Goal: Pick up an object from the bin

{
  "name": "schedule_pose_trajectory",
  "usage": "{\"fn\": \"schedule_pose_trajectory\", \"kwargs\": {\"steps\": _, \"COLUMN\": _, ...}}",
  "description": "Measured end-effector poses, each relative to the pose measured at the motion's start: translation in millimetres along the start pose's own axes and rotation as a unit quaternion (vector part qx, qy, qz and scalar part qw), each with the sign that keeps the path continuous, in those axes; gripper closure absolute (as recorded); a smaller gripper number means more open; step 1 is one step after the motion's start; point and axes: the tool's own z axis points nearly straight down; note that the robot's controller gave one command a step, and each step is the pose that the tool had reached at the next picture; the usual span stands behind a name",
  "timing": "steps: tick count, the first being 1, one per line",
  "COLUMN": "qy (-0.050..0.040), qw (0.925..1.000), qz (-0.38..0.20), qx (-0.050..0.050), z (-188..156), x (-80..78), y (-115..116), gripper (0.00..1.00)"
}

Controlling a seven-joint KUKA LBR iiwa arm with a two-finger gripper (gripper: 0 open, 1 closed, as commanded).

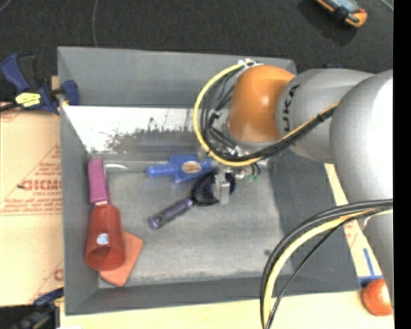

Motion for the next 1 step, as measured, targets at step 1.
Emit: {"fn": "schedule_pose_trajectory", "kwargs": {"steps": 1, "qy": -0.0017, "qw": 0.9947, "qz": 0.102, "qx": 0.0, "z": -104.4, "x": 21.2, "y": -10.8, "gripper": 0.0}}
